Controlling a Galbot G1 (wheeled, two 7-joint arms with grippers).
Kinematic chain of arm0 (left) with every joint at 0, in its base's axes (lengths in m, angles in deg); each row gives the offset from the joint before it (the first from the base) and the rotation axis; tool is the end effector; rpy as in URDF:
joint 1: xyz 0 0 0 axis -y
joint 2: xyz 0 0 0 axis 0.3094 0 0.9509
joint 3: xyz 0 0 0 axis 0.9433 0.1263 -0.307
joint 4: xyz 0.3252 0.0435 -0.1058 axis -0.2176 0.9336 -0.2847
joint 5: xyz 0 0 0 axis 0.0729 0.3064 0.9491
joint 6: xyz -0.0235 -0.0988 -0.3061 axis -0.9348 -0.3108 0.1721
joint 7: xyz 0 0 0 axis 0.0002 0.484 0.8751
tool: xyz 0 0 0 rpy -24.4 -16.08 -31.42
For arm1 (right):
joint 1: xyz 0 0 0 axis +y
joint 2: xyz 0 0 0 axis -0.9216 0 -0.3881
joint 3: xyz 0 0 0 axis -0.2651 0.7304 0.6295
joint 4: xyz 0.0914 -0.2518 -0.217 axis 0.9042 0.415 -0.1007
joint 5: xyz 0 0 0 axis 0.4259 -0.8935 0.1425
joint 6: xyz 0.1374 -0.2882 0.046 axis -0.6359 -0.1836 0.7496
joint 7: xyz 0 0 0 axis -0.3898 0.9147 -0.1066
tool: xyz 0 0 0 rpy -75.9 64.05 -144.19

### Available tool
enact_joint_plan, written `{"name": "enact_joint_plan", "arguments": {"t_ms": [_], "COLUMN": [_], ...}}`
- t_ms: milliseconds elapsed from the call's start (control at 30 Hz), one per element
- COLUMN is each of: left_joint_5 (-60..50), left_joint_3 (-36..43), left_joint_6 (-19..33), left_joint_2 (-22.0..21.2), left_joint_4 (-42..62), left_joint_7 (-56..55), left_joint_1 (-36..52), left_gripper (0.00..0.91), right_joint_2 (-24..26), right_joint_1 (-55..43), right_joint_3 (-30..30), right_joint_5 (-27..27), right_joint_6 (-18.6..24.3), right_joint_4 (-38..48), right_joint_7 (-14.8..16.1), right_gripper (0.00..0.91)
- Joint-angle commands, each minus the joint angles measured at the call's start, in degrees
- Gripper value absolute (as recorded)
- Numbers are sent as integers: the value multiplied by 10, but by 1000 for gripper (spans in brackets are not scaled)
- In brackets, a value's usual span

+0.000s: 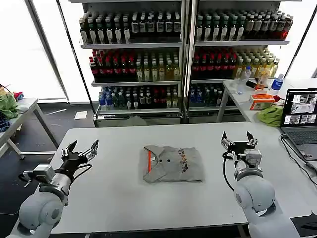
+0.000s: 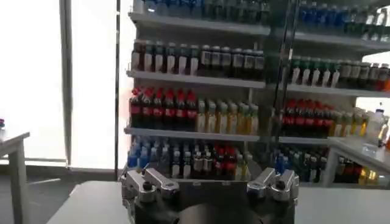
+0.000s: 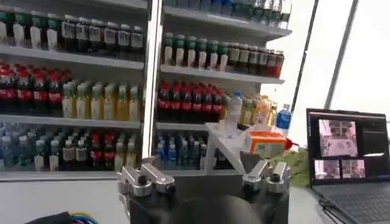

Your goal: Fold and organize the clothes.

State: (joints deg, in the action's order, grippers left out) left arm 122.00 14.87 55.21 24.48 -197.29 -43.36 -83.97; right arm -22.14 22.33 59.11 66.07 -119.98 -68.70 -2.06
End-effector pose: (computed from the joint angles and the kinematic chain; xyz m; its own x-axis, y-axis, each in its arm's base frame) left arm 0.2462 0.1226 -0.2079 -0.9833 0.0735 0.1664 0.0596 0.9944 -0.0870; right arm 0.2893 -0.0550 -0.1950 -0.9705 0.1861 0.1534 0.1642 0.9757 -0.1453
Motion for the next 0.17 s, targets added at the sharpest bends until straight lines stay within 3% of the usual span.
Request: {"name": "enact_joint_plan", "arguments": {"t_ms": [33,167], "left_joint_5": [-5,-5], "left_joint_3": [-3,-4], "left_joint_6": [-10,-12], "left_joint_2": [1,2], "left_joint_4": [-2,-5], "left_joint_7": [7,8], "left_joint_1": [-5,-5], "left_gripper": [907,907], "right_joint_2": [-2,0], "right_joint_1": [-3,-4], "right_joint_3": [2,3], "right_joint_5": [-3,-3], "right_joint_6": [0,0], "right_joint_4": [2,-1], "right_joint_7": [0,0], "right_gripper": [907,907]}}
